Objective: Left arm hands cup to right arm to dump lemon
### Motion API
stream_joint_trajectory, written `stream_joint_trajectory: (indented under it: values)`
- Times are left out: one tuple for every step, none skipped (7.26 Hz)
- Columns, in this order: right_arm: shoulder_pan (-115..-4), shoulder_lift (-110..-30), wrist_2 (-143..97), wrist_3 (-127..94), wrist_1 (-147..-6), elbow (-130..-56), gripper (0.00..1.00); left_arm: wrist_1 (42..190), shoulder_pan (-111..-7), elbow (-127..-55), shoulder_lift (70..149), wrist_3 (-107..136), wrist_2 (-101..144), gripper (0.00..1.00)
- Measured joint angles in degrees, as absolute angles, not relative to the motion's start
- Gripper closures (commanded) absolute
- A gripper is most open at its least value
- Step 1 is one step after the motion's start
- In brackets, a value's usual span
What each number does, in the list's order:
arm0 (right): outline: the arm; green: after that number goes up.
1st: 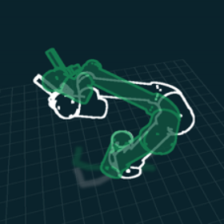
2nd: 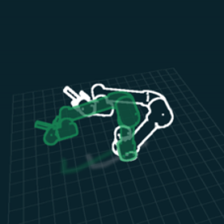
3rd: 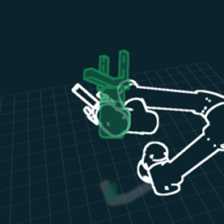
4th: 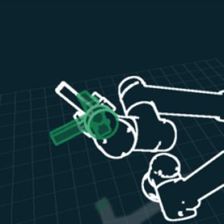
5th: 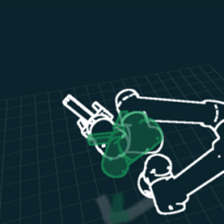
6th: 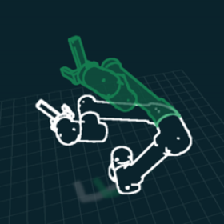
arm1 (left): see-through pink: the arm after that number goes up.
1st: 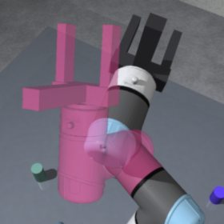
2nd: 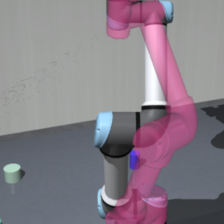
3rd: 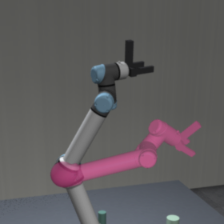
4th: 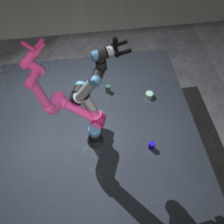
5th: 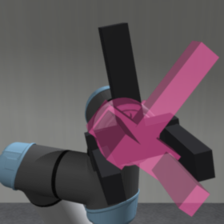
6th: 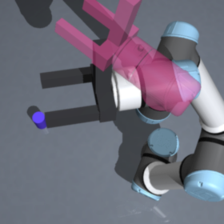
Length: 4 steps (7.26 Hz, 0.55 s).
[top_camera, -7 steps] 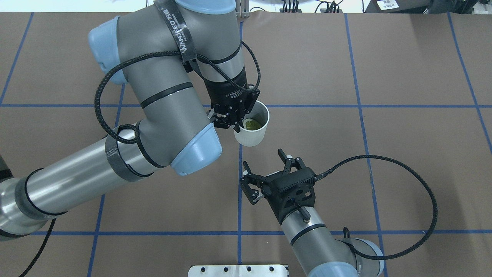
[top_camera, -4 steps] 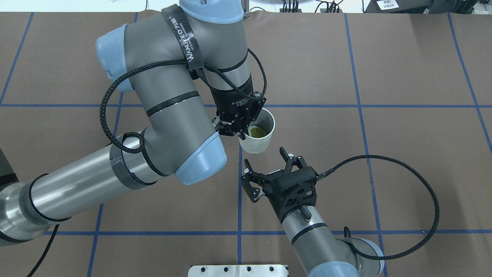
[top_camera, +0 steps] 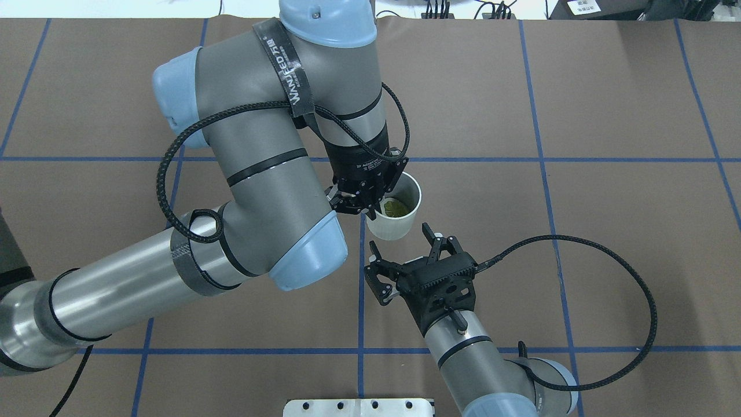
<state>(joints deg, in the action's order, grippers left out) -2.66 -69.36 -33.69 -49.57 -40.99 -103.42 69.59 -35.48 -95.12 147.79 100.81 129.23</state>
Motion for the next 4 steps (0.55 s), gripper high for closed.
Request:
stream_joint_trajectory:
  values:
    - [-2.79,-69.35,-33.69,-49.57,-40.97,-103.32,0.01,69.55,-35.32,-95.18,147.81,100.81,129.21,1.0]
    - [-2.94,-69.32,-33.72,-49.57,-40.96,-103.3,0.01,69.53,-35.11,-95.23,147.83,100.81,129.2,1.0]
    - [-3.07,-69.29,-33.74,-49.57,-40.96,-103.28,0.01,69.53,-34.93,-95.33,147.89,100.81,129.22,1.0]
    - [-3.12,-69.25,-33.75,-49.57,-40.96,-103.27,0.01,69.52,-34.72,-95.45,147.97,100.81,129.26,1.0]
